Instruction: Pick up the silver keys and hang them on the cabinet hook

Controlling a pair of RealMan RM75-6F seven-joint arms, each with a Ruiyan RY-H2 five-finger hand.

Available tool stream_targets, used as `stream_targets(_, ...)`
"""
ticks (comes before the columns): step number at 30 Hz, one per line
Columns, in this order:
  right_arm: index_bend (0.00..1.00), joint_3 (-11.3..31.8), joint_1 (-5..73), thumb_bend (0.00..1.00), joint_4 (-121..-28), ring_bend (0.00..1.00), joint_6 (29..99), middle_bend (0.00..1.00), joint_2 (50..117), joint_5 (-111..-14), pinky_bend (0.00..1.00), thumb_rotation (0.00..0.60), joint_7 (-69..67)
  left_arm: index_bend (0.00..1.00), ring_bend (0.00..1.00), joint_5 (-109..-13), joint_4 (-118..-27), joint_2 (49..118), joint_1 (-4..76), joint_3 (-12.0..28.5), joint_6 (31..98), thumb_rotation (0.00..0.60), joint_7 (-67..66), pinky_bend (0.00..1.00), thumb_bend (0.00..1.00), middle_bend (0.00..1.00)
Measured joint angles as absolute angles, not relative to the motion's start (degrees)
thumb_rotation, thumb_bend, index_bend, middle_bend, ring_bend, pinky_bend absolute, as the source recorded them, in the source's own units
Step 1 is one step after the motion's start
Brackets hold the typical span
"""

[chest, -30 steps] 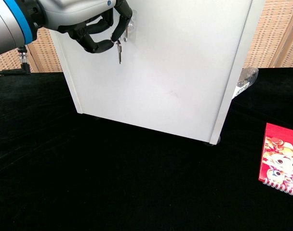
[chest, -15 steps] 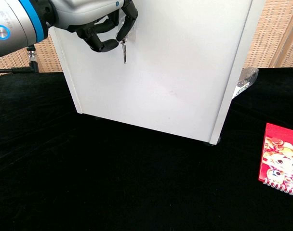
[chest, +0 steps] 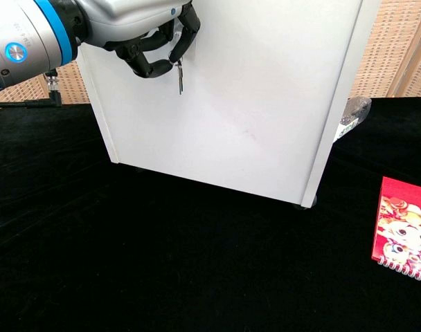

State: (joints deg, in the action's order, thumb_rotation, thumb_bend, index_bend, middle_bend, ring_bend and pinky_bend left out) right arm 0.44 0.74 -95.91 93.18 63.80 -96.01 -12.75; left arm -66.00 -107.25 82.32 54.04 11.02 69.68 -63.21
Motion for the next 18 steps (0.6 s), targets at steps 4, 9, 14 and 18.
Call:
stream_targets(4, 0.0, 0.5, 0.8, 0.11, -95.9, 0.0, 93.2, 0.0, 63.8, -96.0, 0.0, 0.6, -12.7, 0.6, 0.83, -66.2, -107.3, 82.4, 54.1, 11.3, 70.0, 0.6, -62.9, 0.74, 0.41, 0.87)
stream_targets(9, 0.0, 0.4, 0.7, 0.11, -95.9, 0.0, 93.1, 0.0, 63.8, -96.0, 0.0, 0.6, -12.7, 0.59, 0.83, -66.6, -107.2, 82.6, 54.2, 11.0, 70.0, 0.6, -62.9, 0.74, 0.41, 0.87)
stream_targets(14, 0.0, 0.5, 0.7, 0.11, -95.9, 0.0, 93.4, 0.0, 63.7, -96.1, 0.0, 0.6, -12.9, 0.59, 0.83, -66.4, -107.0, 82.8, 54.2, 10.7, 70.1, 0.6, -63.3, 0.74, 0.4, 0.87)
stream_targets(18, 0.0, 0.5, 0.7, 0.11, -95.9, 0.0, 93.3, 0.0, 63.7, -96.0, 0.0, 0.6, -13.0, 0.59, 0.83, -66.3, -106.9, 82.8, 54.1, 10.4, 70.2, 0.6, -63.5, 0.74, 0.41, 0.87)
